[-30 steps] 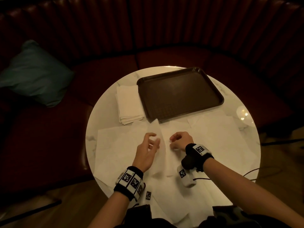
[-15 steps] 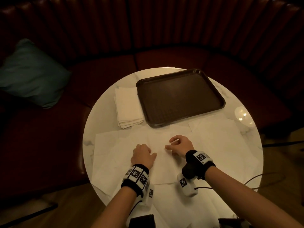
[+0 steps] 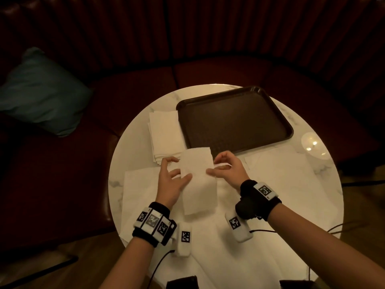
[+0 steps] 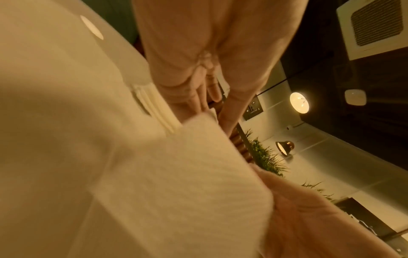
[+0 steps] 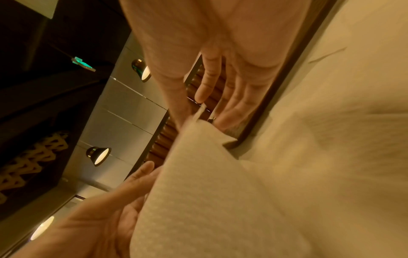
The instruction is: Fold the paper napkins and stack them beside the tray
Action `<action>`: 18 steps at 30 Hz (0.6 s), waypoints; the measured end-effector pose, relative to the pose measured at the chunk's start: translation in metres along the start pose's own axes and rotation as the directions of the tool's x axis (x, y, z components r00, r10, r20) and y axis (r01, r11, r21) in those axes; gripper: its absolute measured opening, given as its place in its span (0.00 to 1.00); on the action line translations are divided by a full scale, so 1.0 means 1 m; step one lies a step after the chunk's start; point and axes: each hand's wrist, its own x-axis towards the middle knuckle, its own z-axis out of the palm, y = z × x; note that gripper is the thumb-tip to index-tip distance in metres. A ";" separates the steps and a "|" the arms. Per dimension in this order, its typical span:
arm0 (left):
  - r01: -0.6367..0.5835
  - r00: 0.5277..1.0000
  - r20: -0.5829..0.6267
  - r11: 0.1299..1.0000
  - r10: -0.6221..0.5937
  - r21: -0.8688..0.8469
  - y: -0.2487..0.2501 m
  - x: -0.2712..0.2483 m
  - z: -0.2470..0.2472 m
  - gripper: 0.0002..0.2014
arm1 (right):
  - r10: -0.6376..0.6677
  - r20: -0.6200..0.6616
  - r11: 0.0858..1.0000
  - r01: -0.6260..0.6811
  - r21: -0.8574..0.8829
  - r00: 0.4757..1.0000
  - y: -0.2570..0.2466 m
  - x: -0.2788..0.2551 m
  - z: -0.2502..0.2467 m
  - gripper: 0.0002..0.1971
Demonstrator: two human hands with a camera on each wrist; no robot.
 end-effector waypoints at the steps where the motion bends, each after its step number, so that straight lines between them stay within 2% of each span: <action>1: -0.040 0.999 0.005 0.999 0.040 0.008 0.004 0.003 -0.004 0.19 | 0.017 0.015 1.000 -0.017 0.009 1.000 -0.003 0.004 0.003 0.22; 4: -0.148 0.989 -0.012 0.985 0.149 0.090 0.013 0.020 -0.018 0.11 | 0.105 0.136 0.990 -0.116 0.076 0.985 -0.017 0.015 0.015 0.23; 7: -0.140 0.990 -0.026 0.989 0.141 0.040 0.029 0.044 -0.032 0.16 | 0.036 0.279 0.991 -0.069 0.112 0.960 -0.043 0.035 0.029 0.20; 11: -0.193 0.981 -0.016 0.980 0.194 0.057 0.061 0.083 -0.046 0.25 | -0.105 0.268 0.994 0.108 0.002 0.958 -0.082 0.081 0.048 0.13; 14: -0.227 0.973 -0.009 0.967 0.230 0.115 0.067 0.122 -0.057 0.29 | -0.155 0.257 0.984 0.173 -0.046 0.954 -0.092 0.120 0.061 0.16; 16: -0.170 0.984 -0.022 0.961 0.179 0.220 0.057 0.150 -0.066 0.33 | -0.147 0.224 0.978 0.174 -0.110 0.964 -0.089 0.145 0.070 0.17; 18: -0.107 0.992 -0.018 0.917 0.123 0.385 0.043 0.172 -0.073 0.38 | -0.091 0.209 0.967 0.136 -0.214 0.974 -0.082 0.168 0.078 0.18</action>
